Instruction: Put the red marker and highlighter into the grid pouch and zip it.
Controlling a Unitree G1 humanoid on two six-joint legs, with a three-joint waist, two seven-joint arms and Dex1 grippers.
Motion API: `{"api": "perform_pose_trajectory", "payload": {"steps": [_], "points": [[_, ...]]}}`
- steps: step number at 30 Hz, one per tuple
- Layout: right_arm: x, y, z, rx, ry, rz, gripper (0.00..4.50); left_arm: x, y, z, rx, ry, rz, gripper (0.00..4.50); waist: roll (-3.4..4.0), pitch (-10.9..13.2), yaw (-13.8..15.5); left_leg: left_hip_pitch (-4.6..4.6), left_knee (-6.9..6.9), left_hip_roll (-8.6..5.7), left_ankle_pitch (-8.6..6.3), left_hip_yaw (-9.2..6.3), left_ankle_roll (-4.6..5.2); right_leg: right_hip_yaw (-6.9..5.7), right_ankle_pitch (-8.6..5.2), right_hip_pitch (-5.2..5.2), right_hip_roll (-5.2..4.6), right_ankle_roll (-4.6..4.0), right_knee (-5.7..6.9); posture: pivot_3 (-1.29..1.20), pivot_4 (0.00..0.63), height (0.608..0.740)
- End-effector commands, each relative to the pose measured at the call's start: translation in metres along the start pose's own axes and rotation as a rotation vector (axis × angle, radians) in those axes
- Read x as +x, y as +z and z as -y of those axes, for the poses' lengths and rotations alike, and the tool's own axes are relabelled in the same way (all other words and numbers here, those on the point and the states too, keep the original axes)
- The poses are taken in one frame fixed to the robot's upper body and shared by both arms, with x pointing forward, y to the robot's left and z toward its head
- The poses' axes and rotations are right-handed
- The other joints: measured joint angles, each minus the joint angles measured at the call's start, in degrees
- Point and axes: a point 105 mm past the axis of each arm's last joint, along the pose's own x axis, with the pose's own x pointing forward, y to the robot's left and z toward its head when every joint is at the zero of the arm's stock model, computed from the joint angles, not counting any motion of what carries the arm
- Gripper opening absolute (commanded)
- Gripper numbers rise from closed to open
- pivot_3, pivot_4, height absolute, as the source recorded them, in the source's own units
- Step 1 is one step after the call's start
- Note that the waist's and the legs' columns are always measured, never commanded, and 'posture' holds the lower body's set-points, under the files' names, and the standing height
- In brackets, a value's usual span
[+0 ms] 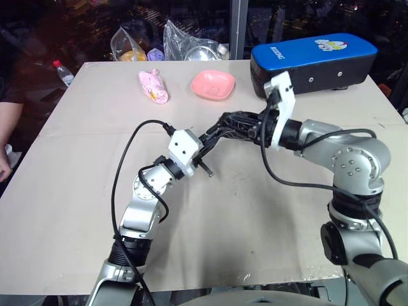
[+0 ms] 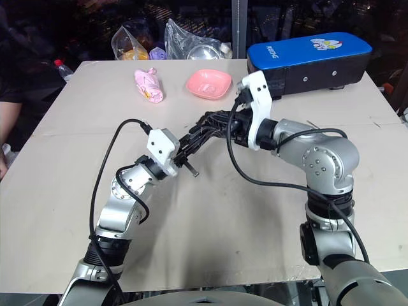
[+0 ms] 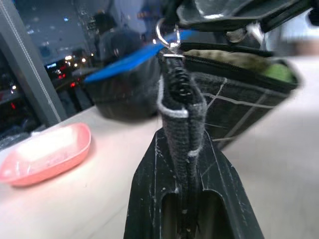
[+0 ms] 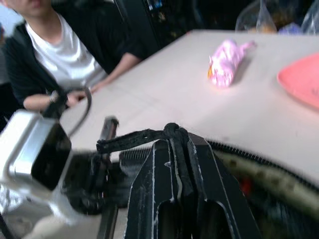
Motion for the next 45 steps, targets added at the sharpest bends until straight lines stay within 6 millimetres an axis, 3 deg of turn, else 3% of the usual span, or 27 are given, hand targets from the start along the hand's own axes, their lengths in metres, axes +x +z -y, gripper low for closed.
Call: {"api": "perform_pose_trajectory", "payload": {"steps": [1, 4, 8, 15, 32, 38, 41, 45], "points": [[-0.011, 0.044, -0.007, -0.054, 0.004, 0.178, 0.01, 0.005, 0.007, 0.003, -0.195, 0.035, 0.033, 0.00, 0.00, 0.00, 0.00, -0.01, 0.00, 0.00, 0.00, -0.03, 0.00, 0.04, 0.00, 0.01, -0.01, 0.00, 0.00, 0.00, 0.150, 0.740], [-0.011, 0.043, -0.006, -0.057, -0.006, 0.167, 0.01, 0.007, 0.006, 0.014, -0.202, -0.006, 0.012, 0.00, 0.00, 0.00, -0.21, -0.01, 0.00, -0.03, 0.00, -0.03, 0.00, 0.10, 0.00, 0.01, 0.00, 0.00, 0.00, 0.00, 0.150, 0.740], [-0.021, 0.021, 0.021, -0.112, -0.124, 0.054, 0.01, -0.002, -0.011, 0.021, -0.183, -0.039, -0.070, 0.00, 0.00, 0.00, -0.44, 0.00, -0.01, -0.06, 0.00, -0.02, 0.00, 0.05, 0.00, 0.01, 0.00, 0.00, -0.02, 0.00, 0.150, 0.740], [-0.037, 0.017, 0.048, -0.166, -0.231, 0.012, 0.01, -0.012, -0.026, 0.020, -0.199, -0.027, -0.139, 0.00, -0.01, 0.01, -0.84, 0.00, -0.02, -0.05, 0.00, -0.03, 0.00, 0.06, -0.02, -0.01, 0.02, 0.02, -0.02, 0.00, 0.150, 0.740], [-0.048, 0.019, 0.043, -0.162, -0.182, 0.017, 0.01, -0.019, -0.033, 0.018, -0.152, -0.038, -0.172, 0.00, -0.01, 0.01, -0.80, 0.00, -0.06, -0.03, 0.00, -0.01, 0.00, 0.08, -0.02, -0.02, 0.02, 0.01, -0.05, 0.00, 0.150, 0.740], [-0.069, 0.021, 0.075, -0.170, -0.347, 0.014, 0.01, -0.026, -0.035, 0.014, -0.129, -0.051, -0.192, 0.00, -0.01, 0.01, -0.67, -0.01, -0.07, -0.01, 0.00, -0.02, 0.00, 0.09, -0.02, -0.02, 0.00, 0.01, -0.07, 0.00, 0.150, 0.740], [-0.097, 0.019, 0.112, -0.183, -0.536, -0.011, 0.01, -0.033, -0.038, 0.011, -0.102, -0.066, -0.214, 0.00, -0.02, 0.02, -0.38, -0.02, -0.07, -0.04, -0.01, -0.02, 0.01, 0.05, -0.03, -0.02, -0.03, 0.03, -0.10, 0.00, 0.150, 0.740], [-0.121, 0.018, 0.142, -0.209, -0.701, -0.023, 0.01, -0.037, -0.039, 0.009, -0.084, -0.077, -0.225, 0.00, -0.02, 0.02, -0.74, 0.02, -0.09, -0.06, -0.01, 0.07, 0.01, 0.04, -0.05, -0.03, 0.00, 0.07, -0.11, 0.00, 0.150, 0.740]]}}
